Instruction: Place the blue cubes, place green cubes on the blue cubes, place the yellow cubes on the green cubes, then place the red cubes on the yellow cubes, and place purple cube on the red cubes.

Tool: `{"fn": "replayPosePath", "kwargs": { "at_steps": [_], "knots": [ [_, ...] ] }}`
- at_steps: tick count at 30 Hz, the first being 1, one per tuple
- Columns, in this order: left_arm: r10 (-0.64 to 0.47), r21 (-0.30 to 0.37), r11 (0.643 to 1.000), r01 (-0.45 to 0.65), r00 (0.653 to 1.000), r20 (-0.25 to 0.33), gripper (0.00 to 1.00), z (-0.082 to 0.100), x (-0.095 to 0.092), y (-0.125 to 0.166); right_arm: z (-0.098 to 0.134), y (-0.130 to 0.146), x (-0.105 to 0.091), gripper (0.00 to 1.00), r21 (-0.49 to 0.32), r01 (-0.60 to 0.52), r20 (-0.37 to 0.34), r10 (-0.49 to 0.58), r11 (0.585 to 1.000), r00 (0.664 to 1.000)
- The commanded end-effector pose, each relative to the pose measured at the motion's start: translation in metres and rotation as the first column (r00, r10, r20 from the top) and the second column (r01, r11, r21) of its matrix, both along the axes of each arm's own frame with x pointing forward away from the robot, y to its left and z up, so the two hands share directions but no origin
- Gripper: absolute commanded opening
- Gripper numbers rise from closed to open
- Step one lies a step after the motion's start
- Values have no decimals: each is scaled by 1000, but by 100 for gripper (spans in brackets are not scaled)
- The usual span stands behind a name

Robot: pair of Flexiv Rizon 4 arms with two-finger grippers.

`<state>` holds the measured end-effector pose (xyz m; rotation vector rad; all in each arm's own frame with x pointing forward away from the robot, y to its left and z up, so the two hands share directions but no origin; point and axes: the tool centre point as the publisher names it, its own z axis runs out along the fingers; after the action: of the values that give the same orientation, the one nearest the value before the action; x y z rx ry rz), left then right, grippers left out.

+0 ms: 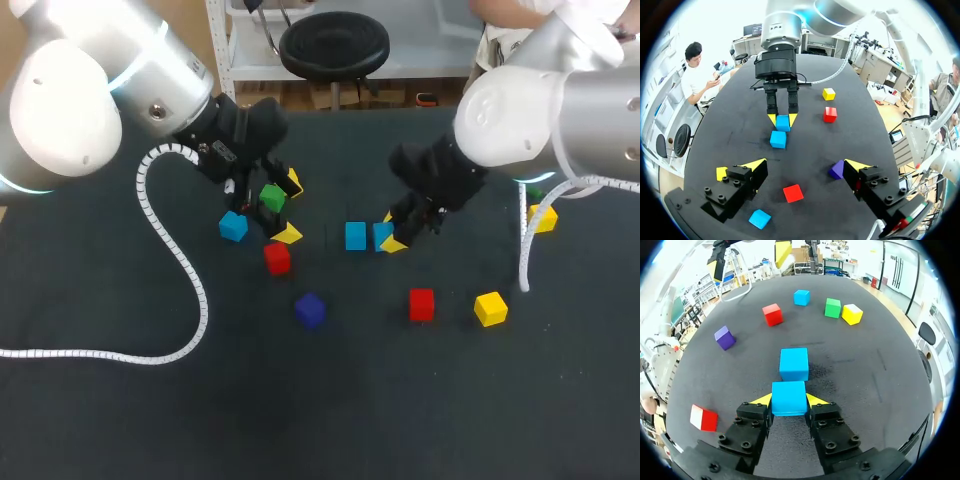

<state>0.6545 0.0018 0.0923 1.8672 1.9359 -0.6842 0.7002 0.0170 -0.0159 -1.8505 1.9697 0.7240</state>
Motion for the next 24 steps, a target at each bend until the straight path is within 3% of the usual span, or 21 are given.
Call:
{"fn": "replayPosePath", "kwargs": {
  "at_steps": [1,24],
  "knots": [
    [-4,-1,1000,4,1000,-1,100,0,1,0,0,1,-2,0,-7,4,4,-4,1000,1000],
    [-4,-1,1000,4,1000,-1,100,0,1,0,0,1,-1,0,-19,26,7,-25,999,1000]
  ]
}}
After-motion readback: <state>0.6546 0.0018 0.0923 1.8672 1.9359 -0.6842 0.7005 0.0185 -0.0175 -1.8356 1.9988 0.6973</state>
